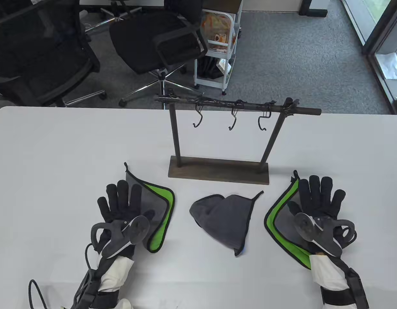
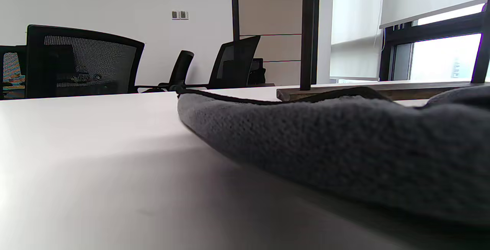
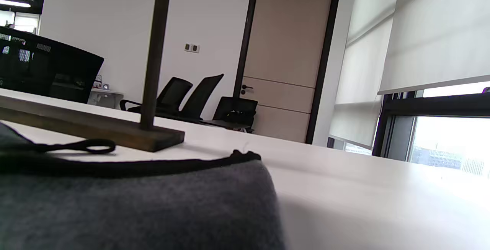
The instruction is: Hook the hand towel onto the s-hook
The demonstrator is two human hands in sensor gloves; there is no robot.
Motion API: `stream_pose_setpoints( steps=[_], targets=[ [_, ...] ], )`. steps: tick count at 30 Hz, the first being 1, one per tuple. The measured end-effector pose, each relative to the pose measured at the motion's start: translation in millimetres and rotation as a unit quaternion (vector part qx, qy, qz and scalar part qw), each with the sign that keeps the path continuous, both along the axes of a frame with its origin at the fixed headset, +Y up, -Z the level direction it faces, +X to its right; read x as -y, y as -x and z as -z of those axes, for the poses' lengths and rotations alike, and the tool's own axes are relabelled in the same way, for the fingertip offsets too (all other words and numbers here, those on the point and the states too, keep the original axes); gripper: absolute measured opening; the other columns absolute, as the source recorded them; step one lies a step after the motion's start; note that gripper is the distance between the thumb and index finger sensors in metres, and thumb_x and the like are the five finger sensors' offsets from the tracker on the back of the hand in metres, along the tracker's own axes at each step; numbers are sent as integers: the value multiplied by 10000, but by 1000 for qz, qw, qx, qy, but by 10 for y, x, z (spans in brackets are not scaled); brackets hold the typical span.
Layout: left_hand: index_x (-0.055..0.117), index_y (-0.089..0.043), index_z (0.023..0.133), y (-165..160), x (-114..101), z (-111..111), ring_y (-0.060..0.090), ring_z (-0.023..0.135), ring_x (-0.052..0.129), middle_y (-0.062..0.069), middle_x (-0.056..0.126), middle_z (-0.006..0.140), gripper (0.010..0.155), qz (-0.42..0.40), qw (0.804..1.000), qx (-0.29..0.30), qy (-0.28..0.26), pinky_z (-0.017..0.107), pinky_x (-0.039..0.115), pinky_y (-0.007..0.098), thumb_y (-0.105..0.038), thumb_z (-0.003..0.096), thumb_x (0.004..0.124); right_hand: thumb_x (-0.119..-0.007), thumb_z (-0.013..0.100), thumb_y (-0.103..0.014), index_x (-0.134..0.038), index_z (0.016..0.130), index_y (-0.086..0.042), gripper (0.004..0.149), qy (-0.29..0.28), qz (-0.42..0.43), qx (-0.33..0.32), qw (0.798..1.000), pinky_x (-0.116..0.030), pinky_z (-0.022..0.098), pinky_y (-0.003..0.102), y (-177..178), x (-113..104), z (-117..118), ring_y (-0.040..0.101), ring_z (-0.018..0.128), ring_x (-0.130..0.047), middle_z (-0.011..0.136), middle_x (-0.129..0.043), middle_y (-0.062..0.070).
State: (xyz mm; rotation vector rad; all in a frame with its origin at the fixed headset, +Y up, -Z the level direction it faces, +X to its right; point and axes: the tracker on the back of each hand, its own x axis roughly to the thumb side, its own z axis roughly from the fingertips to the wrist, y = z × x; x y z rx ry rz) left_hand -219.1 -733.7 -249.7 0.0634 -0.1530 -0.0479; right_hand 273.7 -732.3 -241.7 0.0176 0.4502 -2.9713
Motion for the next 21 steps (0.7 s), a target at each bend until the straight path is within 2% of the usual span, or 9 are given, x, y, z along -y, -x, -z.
stream_pose_setpoints(
  steps=[21],
  targets=[
    [33,-157,1154,4,38,26,559,1074,58,287,15,1190,840,-3,1000,-1,12,719,197,774,-600,571,445,-457,585,-508,-276,1158,-156,697,18,4,8,1000,-53,673,660,23,0,6,401,1038,7,1202,-165,177]
  ],
)
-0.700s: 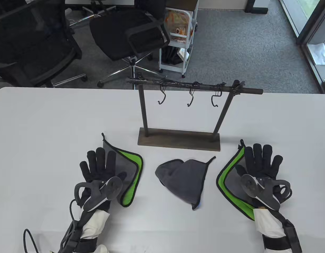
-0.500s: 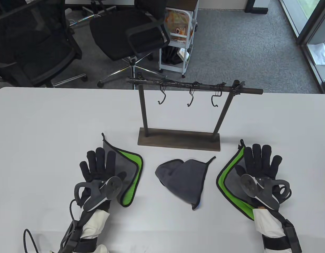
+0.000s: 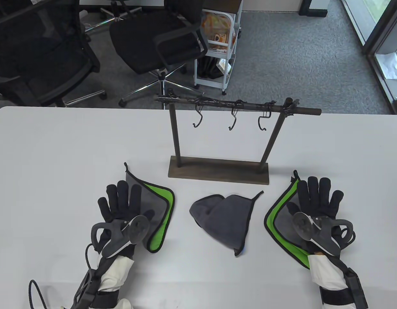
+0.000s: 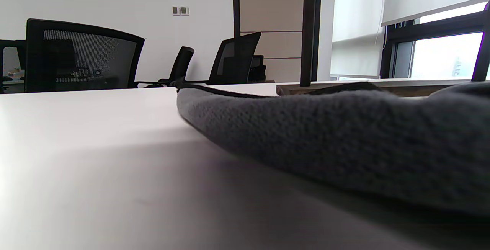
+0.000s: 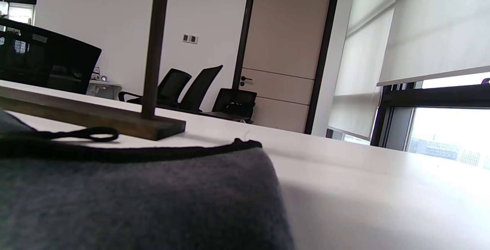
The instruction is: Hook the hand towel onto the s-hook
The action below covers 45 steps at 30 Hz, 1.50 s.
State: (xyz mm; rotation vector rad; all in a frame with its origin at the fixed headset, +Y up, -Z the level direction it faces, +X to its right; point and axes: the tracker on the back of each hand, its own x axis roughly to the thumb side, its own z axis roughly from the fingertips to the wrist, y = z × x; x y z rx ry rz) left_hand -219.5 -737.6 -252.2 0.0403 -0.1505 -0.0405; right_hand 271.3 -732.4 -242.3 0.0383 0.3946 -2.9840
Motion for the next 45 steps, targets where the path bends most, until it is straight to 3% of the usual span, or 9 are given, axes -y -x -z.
stream_pose_setpoints(
  steps=[5,11,15,18,25,33,35,38,45],
  targets=[
    [51,-154,1159,34,5,43,562,1084,97,291,59,1202,843,-18,1000,-9,6,728,235,770,-591,574,471,-458,586,-505,-286,1159,-148,696,2,21,0,1000,-54,673,661,6,-26,20,403,1038,6,1201,-165,179],
    [230,-72,1184,158,-130,196,568,1094,362,281,319,1223,851,-68,996,-65,-3,749,450,720,-538,572,595,-459,587,-503,-294,1159,-144,695,5,53,-5,999,-56,673,661,38,-62,59,404,1039,2,1201,-168,181],
    [434,-57,1171,245,-285,376,460,982,738,253,589,1164,809,-96,987,-131,-7,660,748,503,-521,551,670,-461,588,-501,-302,1159,-139,694,6,57,-12,998,-61,674,662,71,-69,67,406,1041,-24,1202,-177,186],
    [549,-70,1143,272,-333,562,336,836,886,221,728,1090,774,-99,979,-178,25,525,842,359,-527,536,698,-463,588,-500,-311,1159,-135,694,7,57,-16,998,-67,675,664,81,-66,67,410,1043,-30,1202,-188,188],
    [601,-48,1114,149,-222,961,182,633,1010,217,799,1014,791,-69,965,-242,70,288,909,138,-531,505,747,-468,588,-496,-327,1157,-130,691,12,63,-14,998,-75,677,665,52,-59,68,410,1048,-42,1202,-207,190],
    [554,10,1115,5,57,1202,122,651,1068,274,753,1022,844,-82,948,-285,112,174,927,-15,-457,473,842,-473,589,-491,-345,1155,-122,689,9,79,-4,997,-85,678,668,-75,-50,42,414,1050,-57,1201,-225,197],
    [533,26,1118,18,159,1231,149,702,1051,296,720,1034,846,-121,937,-298,139,215,951,-19,-393,468,875,-474,589,-491,-349,1155,-119,688,9,84,-2,996,-88,678,668,-96,-43,42,416,1050,-61,1201,-232,199],
    [494,57,1124,54,310,1243,187,772,902,345,640,1049,865,-190,913,-311,185,389,997,100,-370,475,873,-475,589,-489,-353,1154,-118,687,10,87,-2,996,-90,677,669,-108,-38,45,417,1050,-65,1200,-238,201],
    [608,-37,1087,105,403,1221,147,712,824,233,623,996,734,-222,901,-333,169,386,952,138,-406,493,832,-476,589,-488,-361,1153,-116,686,11,85,-9,996,-94,678,669,-82,-17,54,419,1051,-72,1200,-251,205]
  ],
)
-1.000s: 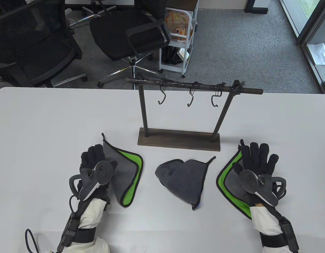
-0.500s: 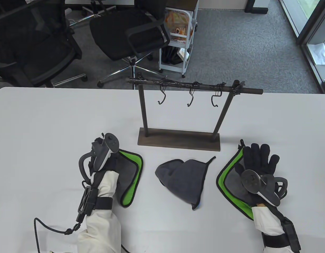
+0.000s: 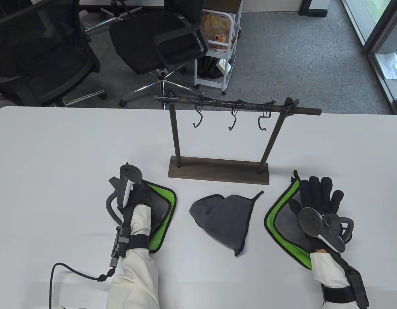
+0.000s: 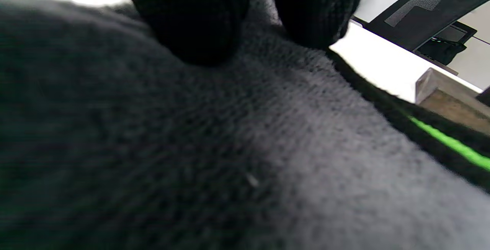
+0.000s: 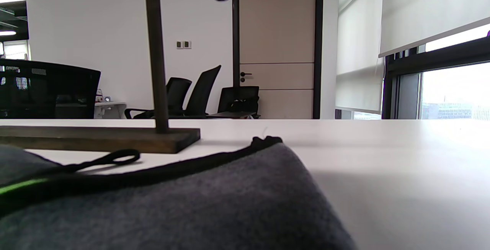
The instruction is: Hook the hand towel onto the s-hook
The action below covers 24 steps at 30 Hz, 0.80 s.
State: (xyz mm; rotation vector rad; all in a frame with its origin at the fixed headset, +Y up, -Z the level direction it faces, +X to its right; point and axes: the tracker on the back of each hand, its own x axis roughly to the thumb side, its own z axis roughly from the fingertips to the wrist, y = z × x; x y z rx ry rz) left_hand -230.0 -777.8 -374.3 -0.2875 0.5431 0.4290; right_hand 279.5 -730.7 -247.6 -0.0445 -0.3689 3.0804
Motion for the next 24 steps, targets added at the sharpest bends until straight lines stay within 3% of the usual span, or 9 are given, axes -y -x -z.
stream_pose_setpoints(
  steps=[6,9,16,24],
  targets=[
    [777,-182,937,24,23,-18,126,668,819,164,657,968,469,-25,999,-2,-22,373,933,167,-358,504,823,-477,589,-487,-370,1152,-116,683,2,-1,-1,1000,-96,678,669,6,8,0,421,1052,-77,1199,-258,206],
    [807,-207,897,46,29,-58,126,656,842,142,694,958,412,-38,998,-8,-51,362,938,185,-341,507,815,-478,589,-486,-374,1151,-112,683,3,1,-1,1000,-104,678,674,2,12,-1,428,1052,-85,1199,-262,209],
    [787,-248,894,128,-99,-166,167,724,905,164,790,1000,384,-147,980,17,-130,489,947,307,-285,512,801,-479,588,-486,-382,1150,-110,683,5,0,-1,1000,-103,677,674,5,18,1,428,1054,-88,1198,-271,213],
    [771,-271,898,87,-436,-302,157,771,883,127,768,1023,384,-208,949,71,-226,570,920,327,-277,515,796,-481,588,-484,-396,1149,-110,680,6,-2,-2,1000,-103,678,674,6,18,4,428,1055,-94,1198,-283,213]
  ],
)
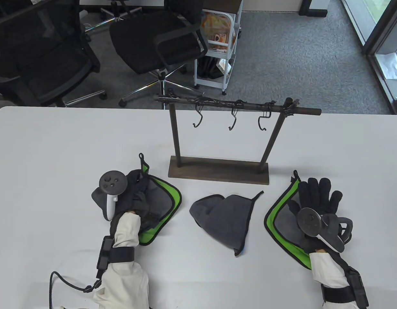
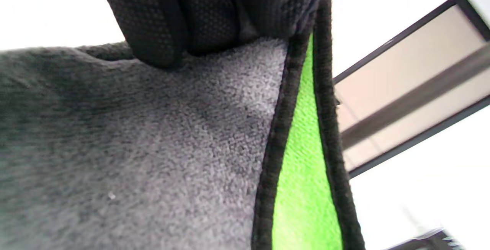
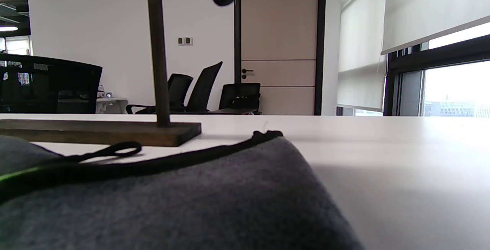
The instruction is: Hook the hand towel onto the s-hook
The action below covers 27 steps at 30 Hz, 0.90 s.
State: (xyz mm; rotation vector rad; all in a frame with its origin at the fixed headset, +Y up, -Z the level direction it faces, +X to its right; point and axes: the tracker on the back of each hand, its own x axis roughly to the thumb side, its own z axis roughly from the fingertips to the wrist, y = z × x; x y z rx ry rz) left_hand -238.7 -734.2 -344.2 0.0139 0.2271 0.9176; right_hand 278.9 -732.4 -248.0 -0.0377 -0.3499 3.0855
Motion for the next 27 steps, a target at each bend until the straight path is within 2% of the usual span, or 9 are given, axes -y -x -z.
stream_pose_setpoints(
  steps=[5,10,15,22,27],
  targets=[
    [752,-279,918,-136,-250,-103,156,812,839,110,723,1051,385,-39,995,68,-59,626,871,351,-278,533,775,-482,588,-482,-407,1147,-111,675,-1,1,-1,1000,-104,678,674,1,-2,-2,428,1055,-99,1198,-291,215],
    [729,-283,946,-347,-523,-197,156,843,808,100,688,1076,393,-84,980,140,-111,672,817,380,-285,553,741,-483,588,-482,-413,1146,-110,674,0,-1,-2,1000,-104,678,673,7,4,-1,429,1056,-101,1197,-296,215],
    [723,-284,956,-566,-804,-278,148,840,810,96,691,1077,399,-101,967,173,-155,670,819,374,-298,558,733,-483,588,-481,-417,1145,-108,674,0,1,-2,1000,-104,678,673,5,3,-3,429,1056,-102,1197,-301,216],
    [723,-288,968,-856,-1132,-295,139,838,820,87,704,1076,406,-95,958,203,-178,663,828,368,-321,563,730,-484,588,-481,-421,1144,-109,672,0,2,-2,1000,-104,678,673,2,7,-3,429,1057,-105,1197,-305,216],
    [718,-300,980,-995,-1236,-209,133,848,819,67,704,1085,411,-114,958,212,-154,674,819,370,-339,571,719,-483,588,-481,-421,1145,-110,672,0,2,-2,1000,-105,679,673,2,7,-3,428,1057,-105,1197,-305,216]
  ],
)
